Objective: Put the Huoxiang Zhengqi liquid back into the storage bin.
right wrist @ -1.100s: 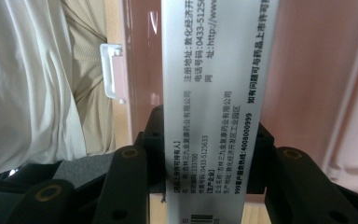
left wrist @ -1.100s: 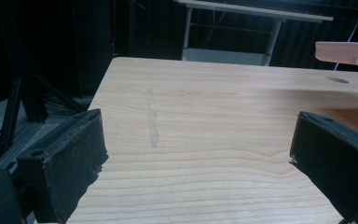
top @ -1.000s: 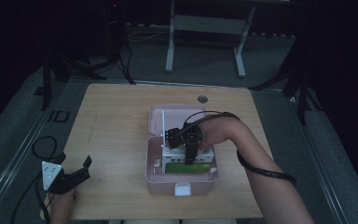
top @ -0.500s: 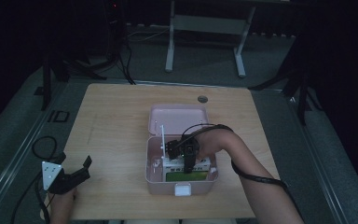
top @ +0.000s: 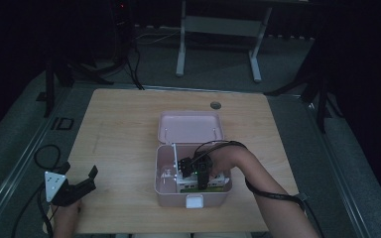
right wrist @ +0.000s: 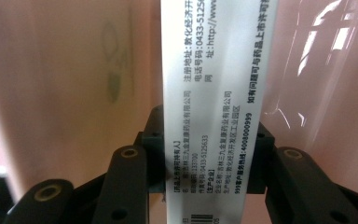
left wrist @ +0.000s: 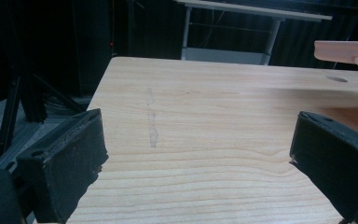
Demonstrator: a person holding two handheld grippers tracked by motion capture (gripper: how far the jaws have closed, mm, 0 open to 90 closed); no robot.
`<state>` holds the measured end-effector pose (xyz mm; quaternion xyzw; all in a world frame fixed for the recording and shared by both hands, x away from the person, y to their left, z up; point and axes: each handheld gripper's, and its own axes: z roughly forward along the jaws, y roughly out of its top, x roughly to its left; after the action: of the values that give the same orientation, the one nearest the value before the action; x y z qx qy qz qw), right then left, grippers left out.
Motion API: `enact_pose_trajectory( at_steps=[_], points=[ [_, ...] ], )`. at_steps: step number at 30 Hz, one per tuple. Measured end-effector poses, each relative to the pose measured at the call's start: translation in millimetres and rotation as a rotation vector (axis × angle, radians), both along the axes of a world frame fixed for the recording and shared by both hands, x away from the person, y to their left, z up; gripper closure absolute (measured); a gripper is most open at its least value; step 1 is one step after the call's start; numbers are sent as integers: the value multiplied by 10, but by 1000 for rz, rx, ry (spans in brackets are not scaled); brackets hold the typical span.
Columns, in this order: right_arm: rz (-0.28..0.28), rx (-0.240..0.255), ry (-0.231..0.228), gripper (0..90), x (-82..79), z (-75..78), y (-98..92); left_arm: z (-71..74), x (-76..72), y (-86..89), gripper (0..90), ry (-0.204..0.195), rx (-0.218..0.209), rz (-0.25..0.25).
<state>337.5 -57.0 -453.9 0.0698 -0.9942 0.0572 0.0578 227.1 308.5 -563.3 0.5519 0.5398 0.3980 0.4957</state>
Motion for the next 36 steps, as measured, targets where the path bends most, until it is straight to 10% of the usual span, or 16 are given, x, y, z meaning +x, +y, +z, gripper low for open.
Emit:
enact_pose_trajectory(
  at_steps=[17,36],
  points=[
    [-45,45,10,491,-35,-77,-93,0,1,-4,35,1,3,1],
    [-98,334,-126,132,94,830,-540,1,2,-5,35,1,1,2]
  ],
)
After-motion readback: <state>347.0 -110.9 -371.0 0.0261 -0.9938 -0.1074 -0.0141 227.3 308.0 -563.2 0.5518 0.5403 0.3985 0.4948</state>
